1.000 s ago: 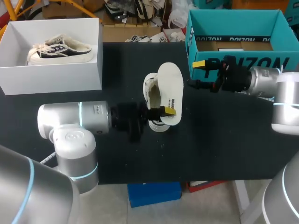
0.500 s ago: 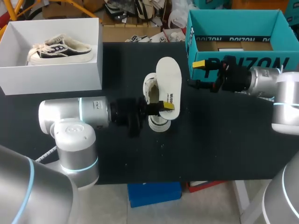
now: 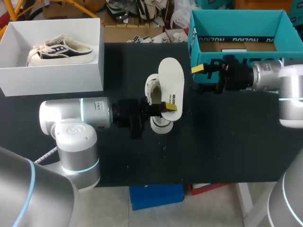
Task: Take the shoe out of the shoebox, open the shoe tongue, remove and reinsert the insole, then place the shoe into the shoebox
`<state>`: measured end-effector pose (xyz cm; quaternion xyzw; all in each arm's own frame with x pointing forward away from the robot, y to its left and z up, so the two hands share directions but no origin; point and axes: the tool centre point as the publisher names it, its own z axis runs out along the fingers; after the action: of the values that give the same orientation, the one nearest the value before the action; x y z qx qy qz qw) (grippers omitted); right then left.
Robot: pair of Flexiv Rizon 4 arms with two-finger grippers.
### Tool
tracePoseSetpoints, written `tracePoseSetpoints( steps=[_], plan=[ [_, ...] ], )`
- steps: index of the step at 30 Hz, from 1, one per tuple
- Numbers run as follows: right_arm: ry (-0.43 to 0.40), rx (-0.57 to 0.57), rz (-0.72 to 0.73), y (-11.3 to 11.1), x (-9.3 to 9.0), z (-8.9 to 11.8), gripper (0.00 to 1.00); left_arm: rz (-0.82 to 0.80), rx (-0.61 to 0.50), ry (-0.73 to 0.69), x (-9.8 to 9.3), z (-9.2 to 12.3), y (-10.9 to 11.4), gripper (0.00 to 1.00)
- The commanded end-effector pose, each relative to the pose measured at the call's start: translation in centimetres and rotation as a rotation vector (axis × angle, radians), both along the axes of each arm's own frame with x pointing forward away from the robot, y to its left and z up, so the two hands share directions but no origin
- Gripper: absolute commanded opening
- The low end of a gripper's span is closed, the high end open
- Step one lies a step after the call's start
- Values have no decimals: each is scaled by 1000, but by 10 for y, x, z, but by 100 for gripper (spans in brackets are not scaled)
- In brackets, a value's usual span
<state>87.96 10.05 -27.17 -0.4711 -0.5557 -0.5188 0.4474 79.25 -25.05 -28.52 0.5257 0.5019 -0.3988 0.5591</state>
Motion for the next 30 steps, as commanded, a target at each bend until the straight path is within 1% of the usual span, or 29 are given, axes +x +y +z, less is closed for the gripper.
tracePoseSetpoints(
  steps=[1,2,3,4,5,7,8,12,14,17,18,21,23,26,30],
  plan=[
    [0,-50,10,11,-2,3,100,6,0,-4,-1,-1,-1,0],
    [-1,-56,12,13,-4,2,100,6,0,-4,-1,-1,-1,0],
    [-1,-56,13,16,-5,1,90,6,0,-4,-1,-1,-1,0],
    [-2,-56,13,19,-6,0,98,6,0,-4,-1,-1,-1,0],
    [-2,-56,14,21,-8,-1,96,6,0,-4,-1,-1,-1,0],
    [-7,-55,12,26,-10,-2,96,6,0,-4,-1,-1,-1,0],
    [-8,-54,11,29,-11,-2,90,6,0,-4,-1,-1,-1,0],
    [-14,-49,9,39,-13,-4,75,6,0,-4,-1,-1,-1,0],
    [-16,-47,11,44,-14,-5,71,6,0,-4,-1,-1,-1,0],
    [-18,-50,15,49,-15,-5,67,6,0,-4,-1,-1,-1,0],
    [-18,-50,16,50,-15,-5,67,6,0,-4,-1,-1,-1,0],
    [-18,-50,22,55,-14,-6,62,6,0,-4,-1,-1,-1,0],
    [-15,-52,28,58,-14,-7,62,6,0,-4,-1,-1,-1,0],
    [-12,-53,35,61,-13,-8,53,6,0,-4,-1,-1,-1,0],
    [-8,-54,40,64,-13,-9,51,6,0,-4,-1,-1,-1,0]
  ],
)
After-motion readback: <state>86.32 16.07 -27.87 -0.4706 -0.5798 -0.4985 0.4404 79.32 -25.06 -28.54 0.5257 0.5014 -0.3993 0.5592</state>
